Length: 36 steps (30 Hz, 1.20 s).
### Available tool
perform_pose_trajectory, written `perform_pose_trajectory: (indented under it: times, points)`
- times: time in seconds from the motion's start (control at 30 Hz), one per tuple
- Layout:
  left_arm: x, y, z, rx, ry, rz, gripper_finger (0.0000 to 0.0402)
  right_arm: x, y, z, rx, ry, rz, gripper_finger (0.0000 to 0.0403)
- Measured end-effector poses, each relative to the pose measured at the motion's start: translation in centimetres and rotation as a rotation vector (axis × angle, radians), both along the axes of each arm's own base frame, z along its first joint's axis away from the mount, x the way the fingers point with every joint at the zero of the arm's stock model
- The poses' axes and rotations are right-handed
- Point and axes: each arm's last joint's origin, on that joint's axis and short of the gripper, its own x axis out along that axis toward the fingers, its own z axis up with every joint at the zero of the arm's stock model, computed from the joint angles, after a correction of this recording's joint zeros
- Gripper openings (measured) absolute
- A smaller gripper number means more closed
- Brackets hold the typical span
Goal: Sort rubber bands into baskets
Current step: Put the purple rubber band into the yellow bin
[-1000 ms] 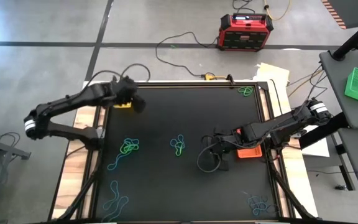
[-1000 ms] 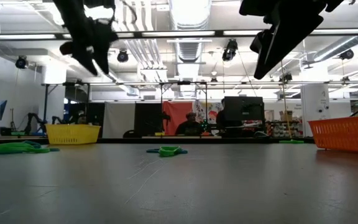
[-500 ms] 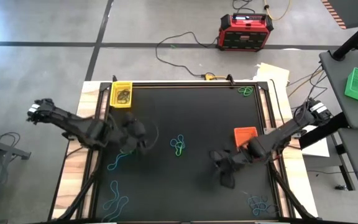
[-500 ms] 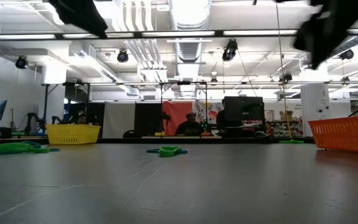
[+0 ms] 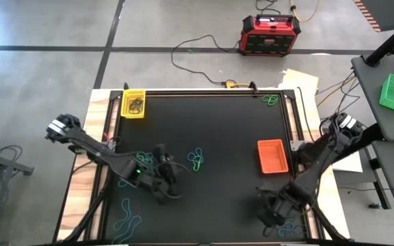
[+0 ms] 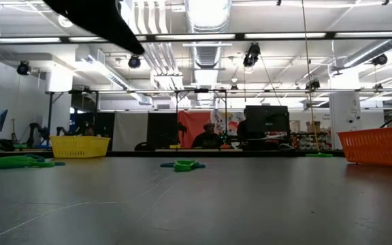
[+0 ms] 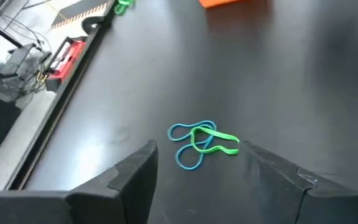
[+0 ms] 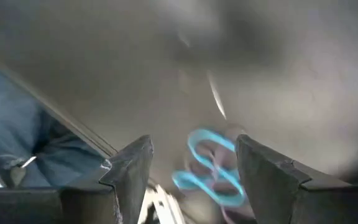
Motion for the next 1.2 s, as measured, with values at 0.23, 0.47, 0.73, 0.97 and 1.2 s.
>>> perform_pose_trajectory:
  times: [0.23,0.47,0.73,0.97,1.2]
  points:
    - [1.8,-1.8,-3.4,-0.047,0.069,-0.073,0.0189,-3.6,1.4,-2.3,0.018,0.292,-0.044,0.0221]
    - [1.9,-2.1,-4.1,-0.051,0.086,-0.081,0.0180,-4.4,2.1,-4.7,-0.032,0.423,-0.077,0.0219]
    - [1.9,-2.1,-4.1,-0.062,0.080,-0.071,0.0177,-4.2,2.6,-6.6,-0.060,0.508,-0.032,0.0172]
    - [1.9,-2.1,-4.1,-0.062,0.080,-0.071,0.0177,-3.7,2.7,-7.5,-0.064,0.498,0.013,0.0122]
    - [1.9,-2.1,-4.1,-0.062,0.079,-0.071,0.0177,-3.3,2.9,-8.3,-0.049,0.484,0.070,0.0082]
